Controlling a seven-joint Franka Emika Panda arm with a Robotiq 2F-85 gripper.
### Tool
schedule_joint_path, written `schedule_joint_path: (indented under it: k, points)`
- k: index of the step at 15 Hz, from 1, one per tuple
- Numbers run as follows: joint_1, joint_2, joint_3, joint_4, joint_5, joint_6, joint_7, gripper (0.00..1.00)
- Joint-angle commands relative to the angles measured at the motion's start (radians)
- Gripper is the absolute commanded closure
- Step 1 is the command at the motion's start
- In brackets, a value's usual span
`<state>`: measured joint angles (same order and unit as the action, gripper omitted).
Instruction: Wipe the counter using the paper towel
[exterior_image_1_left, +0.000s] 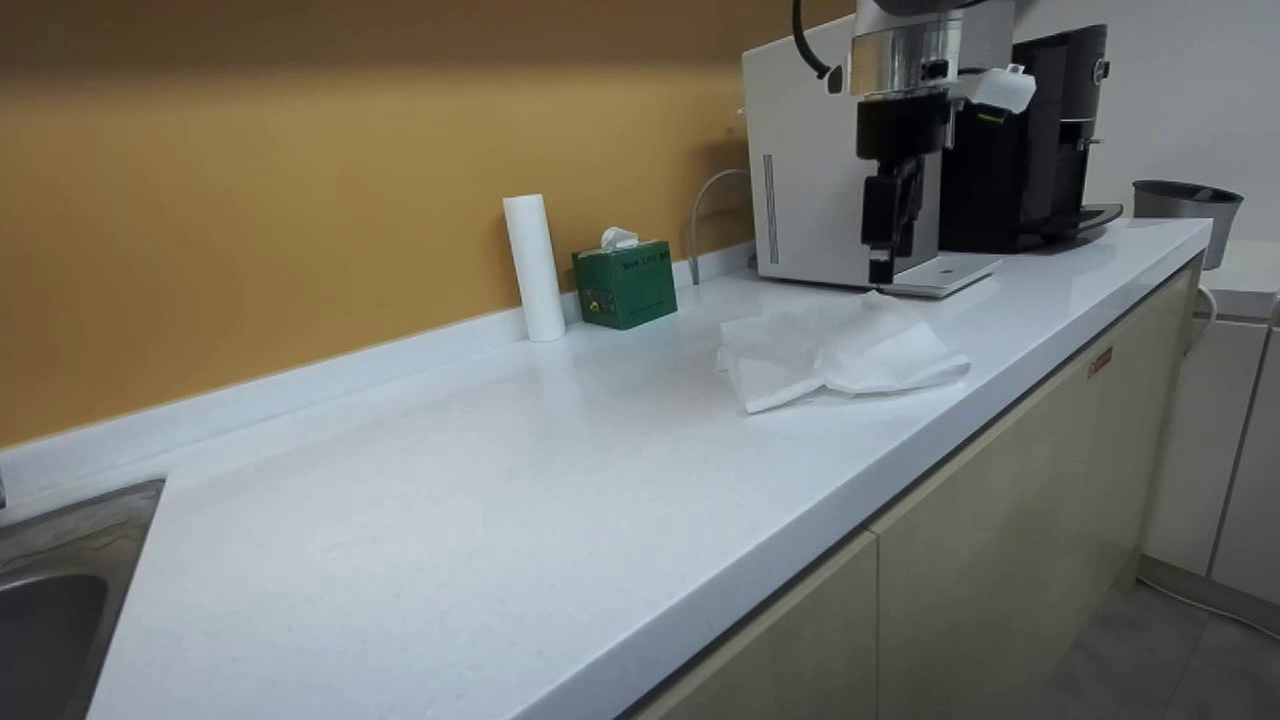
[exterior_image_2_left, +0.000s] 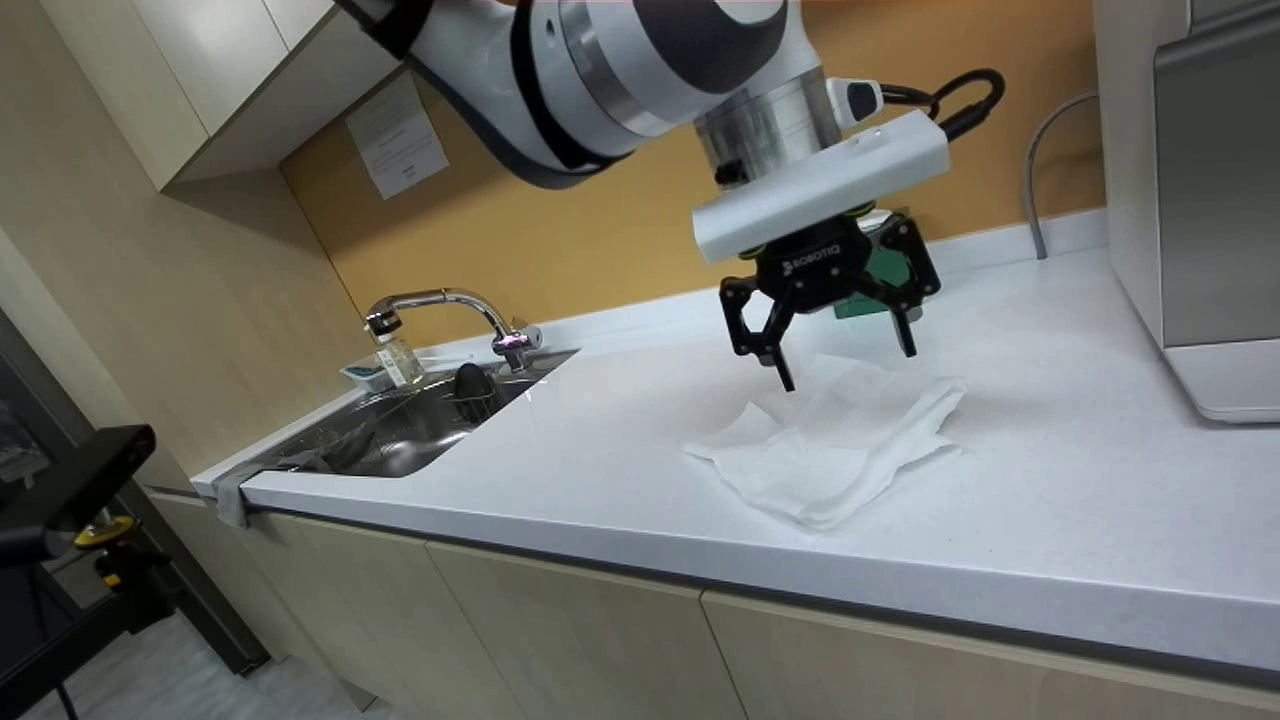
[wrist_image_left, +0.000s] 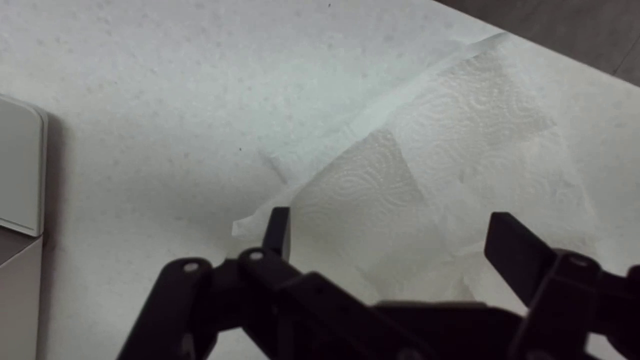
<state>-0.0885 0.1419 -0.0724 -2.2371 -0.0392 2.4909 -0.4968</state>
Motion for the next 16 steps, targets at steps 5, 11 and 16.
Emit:
schedule_joint_path:
  k: [5,11,16]
  points:
    - [-0.024,0.135,0.001,0.037,-0.047,0.174,0.061,0.00]
    - [-0.020,0.187,-0.005,0.056,-0.104,0.214,0.109,0.27]
    - [-0.016,0.187,-0.001,0.056,-0.127,0.214,0.121,0.63]
